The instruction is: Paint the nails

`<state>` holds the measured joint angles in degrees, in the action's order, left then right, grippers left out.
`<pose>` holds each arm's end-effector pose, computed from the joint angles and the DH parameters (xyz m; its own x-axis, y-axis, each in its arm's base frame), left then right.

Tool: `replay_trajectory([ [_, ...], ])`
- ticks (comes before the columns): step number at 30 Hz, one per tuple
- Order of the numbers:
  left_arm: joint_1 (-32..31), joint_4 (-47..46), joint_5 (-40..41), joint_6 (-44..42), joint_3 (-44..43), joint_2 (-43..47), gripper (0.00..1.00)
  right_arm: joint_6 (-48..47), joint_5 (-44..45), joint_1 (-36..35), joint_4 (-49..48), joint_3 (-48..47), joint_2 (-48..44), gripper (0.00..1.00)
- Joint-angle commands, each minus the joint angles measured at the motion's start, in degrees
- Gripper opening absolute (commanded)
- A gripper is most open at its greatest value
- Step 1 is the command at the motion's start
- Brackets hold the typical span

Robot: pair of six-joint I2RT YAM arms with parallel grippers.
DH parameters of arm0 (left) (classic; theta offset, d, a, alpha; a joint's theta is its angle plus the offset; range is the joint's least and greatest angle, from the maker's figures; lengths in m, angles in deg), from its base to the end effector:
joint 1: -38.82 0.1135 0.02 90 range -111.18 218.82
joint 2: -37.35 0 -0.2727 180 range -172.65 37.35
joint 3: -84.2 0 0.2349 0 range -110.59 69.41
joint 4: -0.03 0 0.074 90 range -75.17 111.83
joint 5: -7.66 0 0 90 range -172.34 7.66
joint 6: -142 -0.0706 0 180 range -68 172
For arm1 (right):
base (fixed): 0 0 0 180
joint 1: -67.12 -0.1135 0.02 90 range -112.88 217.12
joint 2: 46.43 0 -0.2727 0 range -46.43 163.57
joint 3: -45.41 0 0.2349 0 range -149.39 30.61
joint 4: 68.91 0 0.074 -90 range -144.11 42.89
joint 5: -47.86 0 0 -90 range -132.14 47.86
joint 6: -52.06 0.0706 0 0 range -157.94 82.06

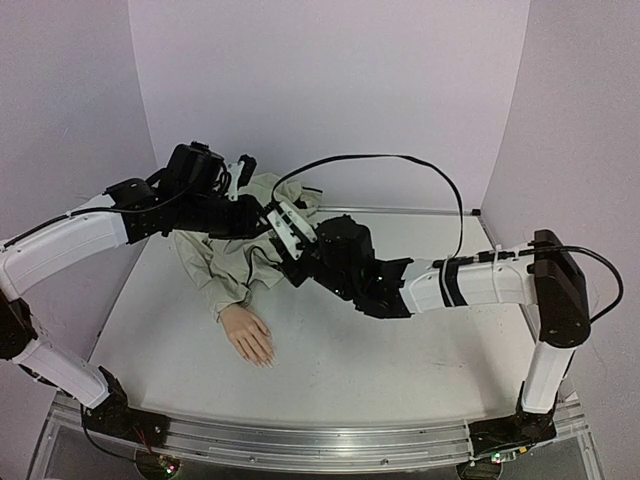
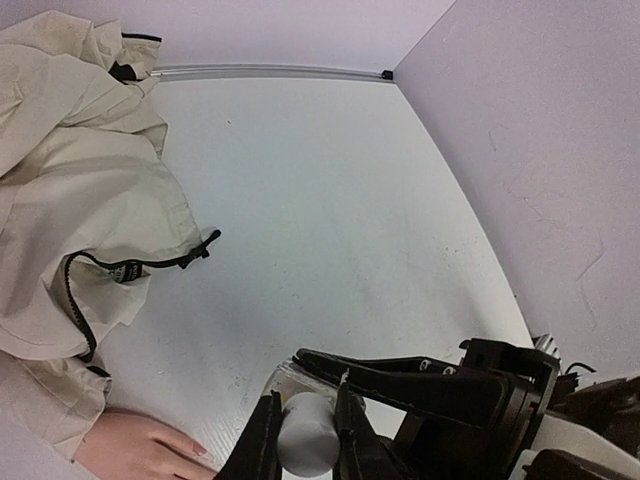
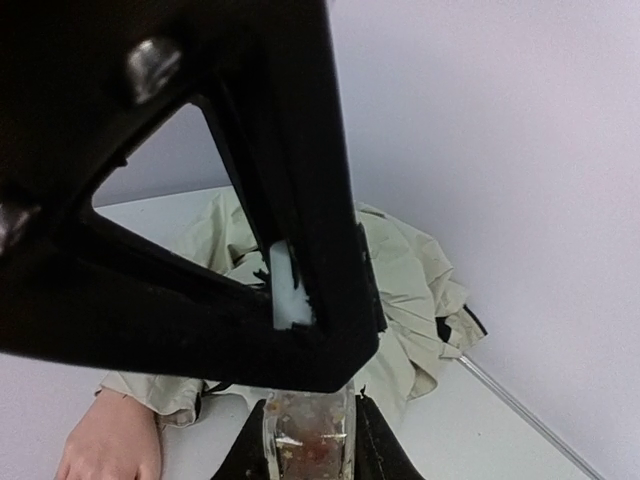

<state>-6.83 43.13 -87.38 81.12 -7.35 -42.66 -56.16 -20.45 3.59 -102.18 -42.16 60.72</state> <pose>0.2233 -0.2373 0.3535 -0.6917 0.0141 -0.7220 0.4899 0.7437 -0.4548 0.2272 0.3978 0.3284 0.3102 -0.0288 -0.9502 -0.6051 0.7650 -0.2207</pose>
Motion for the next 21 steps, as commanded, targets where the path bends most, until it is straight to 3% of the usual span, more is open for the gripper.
replay_trajectory([
  [1, -1.78, 3.70, -10.63, -5.37, 1.07, -1.45, 0.00, 5.67, -21.40, 1.66, -4.03, -6.65, -7.23, 0.00],
  [8, -1.18, -0.64, -21.77, -11.00, 4.51, 1.12, 0.00, 16.81, -44.41, 7.36, -2.03, -4.95, -12.28, 0.00],
  [12, -1.20, -0.50, -30.86, -17.91, 5.29, 1.30, 0.00, 24.35, -63.35, 10.75, -2.03, -5.81, -12.79, 0.00],
  [17, -1.29, 6.75, -42.06, -28.71, 4.78, -1.29, 0.00, 32.02, -86.78, 12.83, -1.96, -9.51, -10.33, 0.00],
  [21, -1.29, 7.84, -48.94, -33.95, 5.13, -1.05, 0.00, 34.39, -92.64, 12.81, -2.90, -8.73, -11.26, 0.00],
])
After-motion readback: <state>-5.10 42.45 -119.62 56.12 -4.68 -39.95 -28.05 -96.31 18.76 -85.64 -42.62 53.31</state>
